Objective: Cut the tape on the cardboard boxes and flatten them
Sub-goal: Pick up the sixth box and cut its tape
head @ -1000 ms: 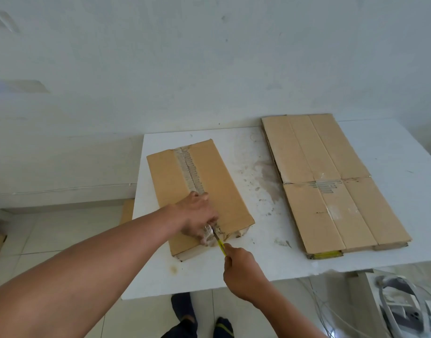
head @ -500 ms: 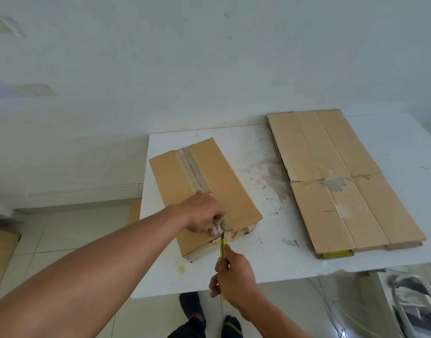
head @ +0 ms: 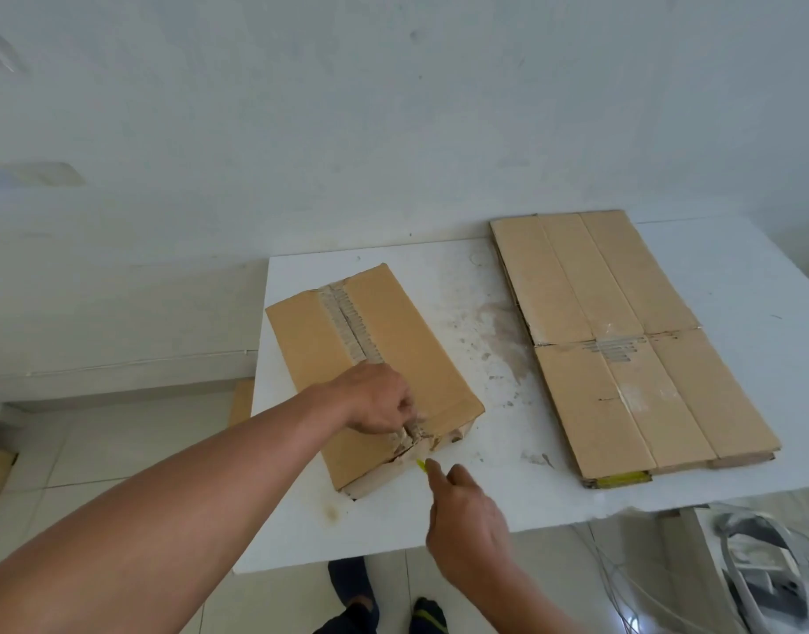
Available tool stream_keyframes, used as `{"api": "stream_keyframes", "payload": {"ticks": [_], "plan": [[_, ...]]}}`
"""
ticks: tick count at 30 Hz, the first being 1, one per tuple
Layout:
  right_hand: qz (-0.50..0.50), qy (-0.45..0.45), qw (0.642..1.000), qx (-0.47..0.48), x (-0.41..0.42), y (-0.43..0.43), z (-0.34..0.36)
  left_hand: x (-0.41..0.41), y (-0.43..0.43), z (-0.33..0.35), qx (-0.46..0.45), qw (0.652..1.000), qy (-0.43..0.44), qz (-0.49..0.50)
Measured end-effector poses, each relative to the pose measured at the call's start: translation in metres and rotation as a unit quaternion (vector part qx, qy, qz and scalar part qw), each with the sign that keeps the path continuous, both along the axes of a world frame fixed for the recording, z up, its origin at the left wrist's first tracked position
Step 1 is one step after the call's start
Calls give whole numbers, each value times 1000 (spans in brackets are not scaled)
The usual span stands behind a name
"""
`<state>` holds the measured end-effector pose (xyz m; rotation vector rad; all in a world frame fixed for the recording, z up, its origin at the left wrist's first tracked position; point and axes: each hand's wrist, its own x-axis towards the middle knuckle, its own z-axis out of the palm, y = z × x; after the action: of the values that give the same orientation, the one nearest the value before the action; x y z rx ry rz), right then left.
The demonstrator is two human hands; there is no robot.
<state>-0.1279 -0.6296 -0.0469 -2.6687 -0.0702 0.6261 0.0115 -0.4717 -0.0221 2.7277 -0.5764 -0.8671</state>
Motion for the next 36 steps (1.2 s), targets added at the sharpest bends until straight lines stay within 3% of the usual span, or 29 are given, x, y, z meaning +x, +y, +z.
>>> {"api": "stream_keyframes", "payload": {"ticks": [2,6,11,30,36], "plan": [[50,-20,997,-60,7,-10,4,2,-6,2,16,1000,-16,-16],[80,-29,992,-89,16,-18,6,4,-19,6,82,986,-57,-133],[104,-60,986,-112,23,-18,6,11,-34,5,180,939,-143,-256],[140,-106,976,-129,40,-26,-3,2,-38,-8,161,954,-42,-249],[143,-208,955,-153,49,-37,-10,0,-35,-10,140,961,-38,-234]]}}
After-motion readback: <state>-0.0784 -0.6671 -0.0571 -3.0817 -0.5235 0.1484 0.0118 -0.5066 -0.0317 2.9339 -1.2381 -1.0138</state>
